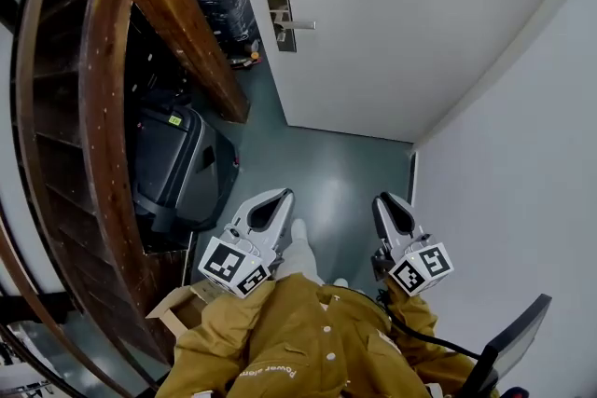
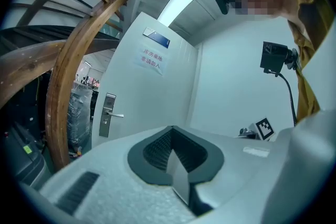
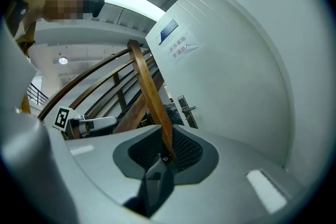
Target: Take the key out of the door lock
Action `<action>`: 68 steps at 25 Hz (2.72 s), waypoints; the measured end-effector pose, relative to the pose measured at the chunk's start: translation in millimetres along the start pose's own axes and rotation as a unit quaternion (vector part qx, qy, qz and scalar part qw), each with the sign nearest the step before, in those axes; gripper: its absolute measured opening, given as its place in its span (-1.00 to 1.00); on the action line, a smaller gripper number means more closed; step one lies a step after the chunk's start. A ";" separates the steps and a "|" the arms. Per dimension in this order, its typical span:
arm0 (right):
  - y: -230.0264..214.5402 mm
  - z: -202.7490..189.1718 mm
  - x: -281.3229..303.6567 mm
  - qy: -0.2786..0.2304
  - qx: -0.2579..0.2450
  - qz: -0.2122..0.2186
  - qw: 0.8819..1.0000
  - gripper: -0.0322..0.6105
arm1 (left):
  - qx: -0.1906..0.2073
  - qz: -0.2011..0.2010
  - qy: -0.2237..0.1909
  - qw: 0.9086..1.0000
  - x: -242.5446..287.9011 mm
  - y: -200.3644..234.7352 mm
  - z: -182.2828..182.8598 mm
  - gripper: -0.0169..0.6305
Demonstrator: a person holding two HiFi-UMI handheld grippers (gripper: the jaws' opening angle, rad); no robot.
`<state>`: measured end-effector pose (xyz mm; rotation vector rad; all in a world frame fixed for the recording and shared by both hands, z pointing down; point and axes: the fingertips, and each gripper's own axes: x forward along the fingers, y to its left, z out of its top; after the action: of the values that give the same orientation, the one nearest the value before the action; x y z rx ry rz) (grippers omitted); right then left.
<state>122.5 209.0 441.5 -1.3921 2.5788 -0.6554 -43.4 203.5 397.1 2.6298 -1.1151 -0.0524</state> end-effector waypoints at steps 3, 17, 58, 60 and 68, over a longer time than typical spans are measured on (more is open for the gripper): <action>-8.3 18.1 59.0 -0.006 -0.001 -0.005 1.000 -0.70 | -0.008 -0.016 -0.004 1.000 26.8 44.0 22.1 -0.95; -41.2 65.8 227.5 -0.020 0.005 -0.003 1.000 -0.71 | -0.035 -0.039 -0.007 0.999 105.0 179.5 72.9 -0.95; -175.9 58.5 426.1 0.050 0.112 0.096 0.988 -0.64 | 0.069 0.005 -0.001 0.998 382.6 414.4 218.3 -0.95; -185.8 29.4 439.4 0.071 0.163 0.114 0.977 -0.63 | 0.068 0.001 -0.003 0.998 382.5 414.6 217.5 -0.95; -193.2 -53.9 527.0 0.102 0.408 0.211 0.882 -0.52 | 0.074 -0.004 0.005 0.997 383.9 414.4 217.7 -0.95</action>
<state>-44.1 -300.1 617.8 -0.4908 2.1474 -1.5984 -95.1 -396.0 330.6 2.7612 -1.1448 0.0442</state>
